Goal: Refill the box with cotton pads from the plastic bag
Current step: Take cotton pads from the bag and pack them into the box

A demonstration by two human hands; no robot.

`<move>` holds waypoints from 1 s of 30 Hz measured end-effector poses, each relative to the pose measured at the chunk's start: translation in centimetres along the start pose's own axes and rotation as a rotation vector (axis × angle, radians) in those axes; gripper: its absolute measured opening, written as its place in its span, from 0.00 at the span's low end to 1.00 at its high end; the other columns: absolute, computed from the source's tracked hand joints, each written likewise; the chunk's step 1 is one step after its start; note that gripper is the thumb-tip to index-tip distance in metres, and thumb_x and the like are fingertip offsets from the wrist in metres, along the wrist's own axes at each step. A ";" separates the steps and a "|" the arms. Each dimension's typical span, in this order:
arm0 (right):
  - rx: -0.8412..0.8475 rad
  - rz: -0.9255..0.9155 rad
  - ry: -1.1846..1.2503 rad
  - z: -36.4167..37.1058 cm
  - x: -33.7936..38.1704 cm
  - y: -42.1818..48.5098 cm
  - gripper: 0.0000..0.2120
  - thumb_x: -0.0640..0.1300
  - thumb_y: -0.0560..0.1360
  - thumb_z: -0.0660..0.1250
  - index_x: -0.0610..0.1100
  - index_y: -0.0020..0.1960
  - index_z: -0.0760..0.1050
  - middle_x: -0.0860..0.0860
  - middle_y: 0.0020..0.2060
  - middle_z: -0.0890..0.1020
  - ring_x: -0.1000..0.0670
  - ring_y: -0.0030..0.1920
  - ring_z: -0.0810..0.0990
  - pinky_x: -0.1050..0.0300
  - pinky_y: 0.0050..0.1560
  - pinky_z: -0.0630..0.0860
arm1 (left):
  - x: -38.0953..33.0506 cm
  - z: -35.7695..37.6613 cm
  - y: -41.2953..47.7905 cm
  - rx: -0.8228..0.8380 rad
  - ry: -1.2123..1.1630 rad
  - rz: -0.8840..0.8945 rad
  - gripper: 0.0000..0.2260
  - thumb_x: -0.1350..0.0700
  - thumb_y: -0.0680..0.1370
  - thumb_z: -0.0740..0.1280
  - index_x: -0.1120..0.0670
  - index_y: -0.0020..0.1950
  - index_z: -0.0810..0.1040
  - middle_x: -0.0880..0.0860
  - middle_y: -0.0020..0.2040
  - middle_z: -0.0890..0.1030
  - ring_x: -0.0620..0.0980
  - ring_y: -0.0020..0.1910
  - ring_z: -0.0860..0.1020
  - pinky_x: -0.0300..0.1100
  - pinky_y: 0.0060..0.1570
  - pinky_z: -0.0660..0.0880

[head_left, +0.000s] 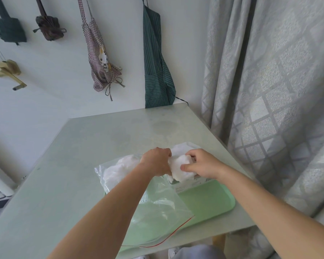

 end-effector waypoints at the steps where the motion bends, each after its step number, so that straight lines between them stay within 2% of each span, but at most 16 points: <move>1: 0.016 -0.004 -0.048 0.1 0.3 0.1 0.21 0.54 0.61 0.72 0.39 0.43 0.74 0.49 0.35 0.72 0.49 0.34 0.73 0.56 0.35 0.73 | 0.0 0.0 0.0 -0.003 0.002 0.000 0.30 0.45 0.68 0.76 0.48 0.68 0.72 0.51 0.59 0.79 0.54 0.56 0.79 0.45 0.50 0.76; 3: 0.053 0.008 -0.091 0.2 0.7 0.2 0.15 0.50 0.63 0.73 0.43 0.39 0.70 0.48 0.34 0.66 0.50 0.32 0.67 0.57 0.31 0.67 | 0.1 -0.1 -0.1 -0.013 0.003 -0.002 0.28 0.47 0.69 0.76 0.47 0.67 0.72 0.52 0.58 0.80 0.55 0.56 0.79 0.45 0.50 0.75; 5: 0.078 0.019 -0.145 0.3 0.9 0.4 0.17 0.49 0.63 0.73 0.39 0.40 0.71 0.48 0.35 0.67 0.50 0.32 0.68 0.57 0.31 0.67 | 0.2 -0.2 -0.1 -0.025 -0.014 0.000 0.26 0.48 0.70 0.74 0.47 0.67 0.73 0.53 0.58 0.80 0.56 0.55 0.79 0.45 0.50 0.76; 6: 0.089 0.022 -0.184 0.3 1.0 0.4 0.21 0.49 0.63 0.73 0.34 0.44 0.73 0.48 0.35 0.69 0.50 0.33 0.69 0.57 0.32 0.68 | 0.2 -0.2 -0.1 -0.030 -0.023 0.000 0.25 0.48 0.70 0.73 0.47 0.66 0.73 0.53 0.57 0.80 0.56 0.55 0.79 0.45 0.51 0.76; 8: 0.099 0.026 -0.253 0.3 0.9 0.7 0.27 0.50 0.62 0.74 0.33 0.53 0.75 0.50 0.36 0.72 0.51 0.34 0.72 0.56 0.34 0.69 | 0.3 -0.2 -0.2 -0.035 -0.036 -0.004 0.24 0.50 0.71 0.71 0.47 0.66 0.74 0.53 0.57 0.80 0.56 0.54 0.79 0.46 0.51 0.77; 12: 0.153 0.030 -0.362 0.0 1.3 0.7 0.25 0.52 0.63 0.78 0.39 0.54 0.79 0.50 0.39 0.78 0.50 0.37 0.78 0.56 0.38 0.74 | 0.4 -0.1 -0.1 -0.034 -0.058 -0.018 0.23 0.50 0.70 0.72 0.46 0.65 0.74 0.53 0.56 0.80 0.56 0.54 0.79 0.45 0.50 0.77; 15: 0.162 0.051 -0.485 -0.3 2.1 0.5 0.21 0.51 0.64 0.78 0.46 0.54 0.79 0.49 0.47 0.83 0.47 0.46 0.83 0.53 0.46 0.80 | 0.6 -0.1 0.0 -0.020 -0.091 -0.032 0.26 0.46 0.67 0.75 0.46 0.64 0.75 0.51 0.54 0.80 0.54 0.52 0.79 0.45 0.47 0.77; 16: 0.144 0.052 -0.530 -0.3 2.4 0.3 0.19 0.49 0.65 0.77 0.47 0.54 0.79 0.48 0.47 0.83 0.46 0.46 0.83 0.53 0.45 0.80 | 0.5 0.0 0.0 -0.016 -0.098 -0.033 0.27 0.44 0.66 0.76 0.46 0.63 0.75 0.51 0.53 0.80 0.54 0.51 0.79 0.44 0.46 0.76; 19: 0.053 0.050 -0.679 -0.1 3.5 -0.1 0.14 0.45 0.65 0.72 0.45 0.50 0.80 0.47 0.43 0.82 0.46 0.38 0.81 0.58 0.34 0.74 | 0.6 0.1 0.0 -0.022 -0.098 -0.030 0.30 0.41 0.65 0.76 0.45 0.64 0.74 0.51 0.54 0.80 0.53 0.51 0.79 0.43 0.46 0.75; 21: -0.012 0.021 -0.770 0.5 4.3 -0.3 0.13 0.43 0.65 0.71 0.44 0.49 0.78 0.48 0.40 0.80 0.46 0.37 0.78 0.62 0.32 0.69 | 0.7 0.2 -0.1 -0.027 -0.108 -0.032 0.30 0.42 0.65 0.76 0.45 0.65 0.74 0.50 0.53 0.80 0.52 0.51 0.79 0.42 0.46 0.75; 23: -0.072 -0.030 -0.826 1.1 5.0 -0.3 0.07 0.41 0.67 0.71 0.43 0.42 0.74 0.50 0.36 0.76 0.46 0.37 0.76 0.63 0.28 0.63 | 0.7 0.3 -0.1 -0.029 -0.103 -0.031 0.30 0.43 0.65 0.76 0.45 0.65 0.74 0.51 0.54 0.80 0.53 0.52 0.79 0.42 0.47 0.75; 26: -0.073 -0.060 -0.774 2.3 5.1 -0.4 0.13 0.43 0.67 0.72 0.45 0.35 0.67 0.51 0.31 0.73 0.46 0.36 0.75 0.62 0.26 0.61 | 0.6 0.4 -0.1 -0.020 -0.059 -0.021 0.29 0.44 0.66 0.76 0.45 0.65 0.73 0.51 0.55 0.81 0.54 0.53 0.80 0.44 0.49 0.76; 30: 0.063 0.032 -0.573 2.4 4.0 -0.4 0.14 0.52 0.64 0.75 0.46 0.35 0.72 0.52 0.29 0.74 0.49 0.31 0.74 0.59 0.28 0.64 | 0.6 0.4 0.0 -0.031 -0.022 -0.018 0.28 0.44 0.67 0.76 0.45 0.65 0.73 0.52 0.55 0.80 0.56 0.53 0.79 0.45 0.49 0.75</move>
Point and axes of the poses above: each hand's wrist, its own y-axis towards the middle knuckle, its own z-axis out of the palm, x = y × z, the point moved 8 cm from there along y, towards the middle knuckle
